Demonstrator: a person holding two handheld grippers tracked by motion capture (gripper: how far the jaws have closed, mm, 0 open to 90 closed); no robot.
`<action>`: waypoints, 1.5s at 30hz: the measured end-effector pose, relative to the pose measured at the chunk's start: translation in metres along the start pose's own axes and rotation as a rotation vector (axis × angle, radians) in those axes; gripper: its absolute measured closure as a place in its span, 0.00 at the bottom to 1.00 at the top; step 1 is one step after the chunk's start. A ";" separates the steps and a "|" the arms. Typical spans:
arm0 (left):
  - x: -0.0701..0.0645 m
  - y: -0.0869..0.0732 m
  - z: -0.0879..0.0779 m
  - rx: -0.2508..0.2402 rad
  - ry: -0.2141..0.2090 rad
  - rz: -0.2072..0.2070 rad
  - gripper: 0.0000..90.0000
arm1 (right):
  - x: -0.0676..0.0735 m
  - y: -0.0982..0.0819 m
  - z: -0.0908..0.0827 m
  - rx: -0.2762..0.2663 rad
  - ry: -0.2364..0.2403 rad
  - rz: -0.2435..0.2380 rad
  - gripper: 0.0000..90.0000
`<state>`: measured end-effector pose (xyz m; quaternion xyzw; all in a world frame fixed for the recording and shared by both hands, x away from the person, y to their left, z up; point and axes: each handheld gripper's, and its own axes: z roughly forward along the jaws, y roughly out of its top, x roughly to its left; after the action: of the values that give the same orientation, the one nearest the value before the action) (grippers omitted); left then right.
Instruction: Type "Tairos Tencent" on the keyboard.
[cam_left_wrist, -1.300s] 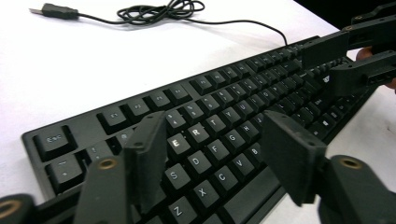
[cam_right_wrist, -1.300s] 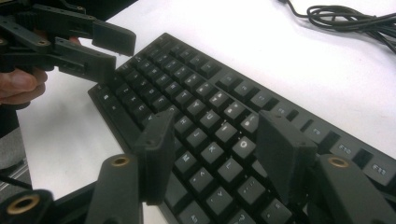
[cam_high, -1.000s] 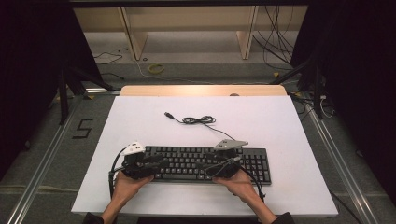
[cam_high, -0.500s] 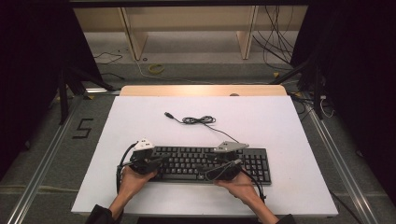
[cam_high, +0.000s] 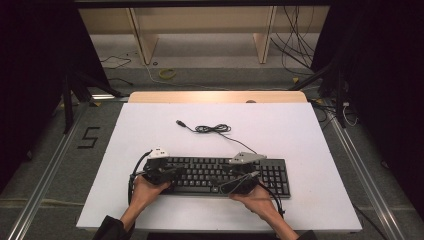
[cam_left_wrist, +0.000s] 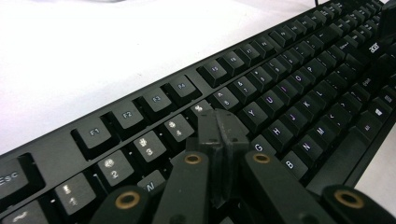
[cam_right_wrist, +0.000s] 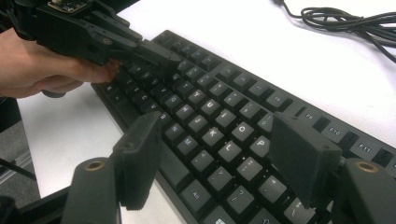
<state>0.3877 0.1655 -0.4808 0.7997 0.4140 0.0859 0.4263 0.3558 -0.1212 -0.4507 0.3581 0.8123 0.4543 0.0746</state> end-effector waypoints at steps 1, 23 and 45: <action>0.000 0.000 0.001 0.003 -0.002 -0.001 0.99 | 0.000 0.000 0.000 0.000 0.000 0.001 0.39; -0.002 0.003 -0.004 -0.016 0.004 -0.011 0.94 | -0.002 0.002 -0.003 -0.012 -0.007 0.010 0.39; 0.001 0.003 -0.022 -0.062 -0.064 -0.063 0.48 | -0.009 0.006 0.003 -0.021 -0.026 0.012 0.44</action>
<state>0.3790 0.1784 -0.4650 0.7749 0.4224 0.0596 0.4664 0.3663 -0.1230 -0.4495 0.3681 0.8043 0.4584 0.0864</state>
